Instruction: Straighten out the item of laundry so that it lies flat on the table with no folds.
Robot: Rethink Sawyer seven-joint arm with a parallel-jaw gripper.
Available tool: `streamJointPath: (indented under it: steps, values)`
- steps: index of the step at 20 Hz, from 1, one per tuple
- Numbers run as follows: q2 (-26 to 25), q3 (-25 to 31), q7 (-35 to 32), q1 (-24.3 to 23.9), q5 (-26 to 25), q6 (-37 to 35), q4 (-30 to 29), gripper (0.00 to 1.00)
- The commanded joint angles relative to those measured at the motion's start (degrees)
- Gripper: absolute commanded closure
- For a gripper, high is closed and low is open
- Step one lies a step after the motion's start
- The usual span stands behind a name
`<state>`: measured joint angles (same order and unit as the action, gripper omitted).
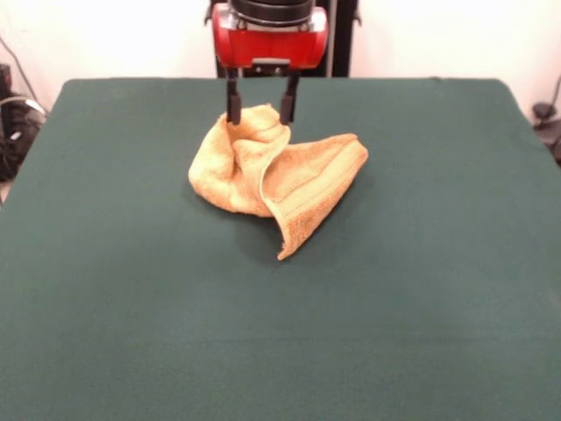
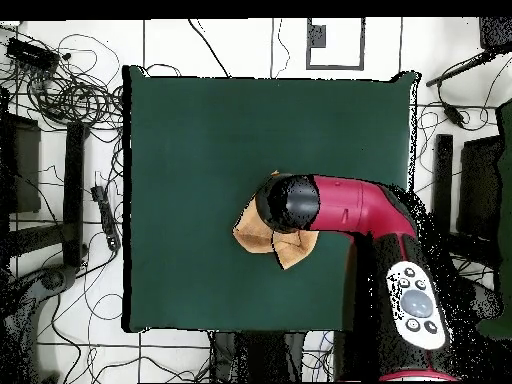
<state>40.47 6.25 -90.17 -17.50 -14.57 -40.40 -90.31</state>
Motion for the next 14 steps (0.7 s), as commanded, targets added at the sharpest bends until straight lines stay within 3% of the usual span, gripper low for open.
streamJointPath:
  steps: [1,14]
  values:
    - [-4.7,2.4,-7.3,3.6,2.1,-6.5,2.8,0.00]
    - [-5.5,2.7,-6.8,2.4,2.9,-3.3,0.8,0.00]
